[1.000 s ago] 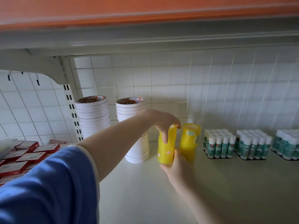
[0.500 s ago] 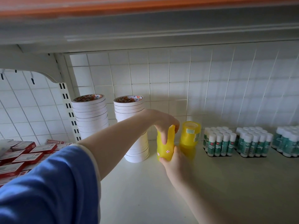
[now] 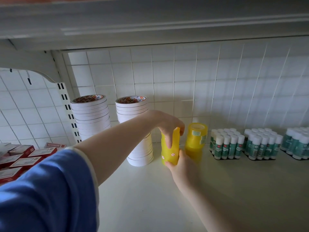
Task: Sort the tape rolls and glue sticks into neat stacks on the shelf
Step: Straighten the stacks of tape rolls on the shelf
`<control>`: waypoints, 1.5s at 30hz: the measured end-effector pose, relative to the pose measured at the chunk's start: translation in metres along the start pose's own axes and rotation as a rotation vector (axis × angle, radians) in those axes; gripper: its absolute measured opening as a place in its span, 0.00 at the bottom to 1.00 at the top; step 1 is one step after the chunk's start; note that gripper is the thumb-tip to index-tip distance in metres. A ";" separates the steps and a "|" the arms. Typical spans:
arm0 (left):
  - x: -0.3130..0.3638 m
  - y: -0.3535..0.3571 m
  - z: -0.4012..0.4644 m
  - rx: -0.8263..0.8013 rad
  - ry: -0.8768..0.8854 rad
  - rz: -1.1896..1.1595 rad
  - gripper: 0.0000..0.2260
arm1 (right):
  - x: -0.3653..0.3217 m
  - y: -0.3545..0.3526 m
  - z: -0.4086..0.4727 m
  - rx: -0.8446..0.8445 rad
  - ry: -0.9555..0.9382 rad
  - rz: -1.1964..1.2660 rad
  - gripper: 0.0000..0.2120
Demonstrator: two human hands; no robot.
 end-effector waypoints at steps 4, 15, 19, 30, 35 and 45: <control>-0.002 -0.003 -0.002 0.007 -0.027 -0.014 0.37 | 0.004 -0.006 -0.002 -0.059 -0.016 -0.017 0.18; 0.015 -0.016 0.003 0.252 0.084 -0.119 0.41 | 0.060 -0.065 -0.007 -0.038 0.063 -0.175 0.16; 0.028 -0.017 0.008 0.252 0.138 -0.079 0.41 | 0.066 -0.063 0.000 -0.047 0.102 -0.123 0.29; 0.040 -0.023 0.018 0.211 0.159 -0.042 0.35 | 0.062 -0.042 0.025 -0.013 0.071 -0.010 0.21; 0.042 -0.021 0.025 0.205 0.142 -0.095 0.30 | 0.064 -0.042 0.033 0.001 0.097 -0.005 0.20; 0.052 -0.019 0.034 0.146 0.123 -0.115 0.23 | 0.072 -0.039 0.036 -0.016 0.081 0.068 0.20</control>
Point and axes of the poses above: each hand's wrist, its own z-axis towards the middle knuckle, its own y-axis out of the palm, x = y × z, the point moved 5 cm from there along z, towards the middle knuckle, and after that the axes turned 3 degrees about -y, right-handed, at the moved point
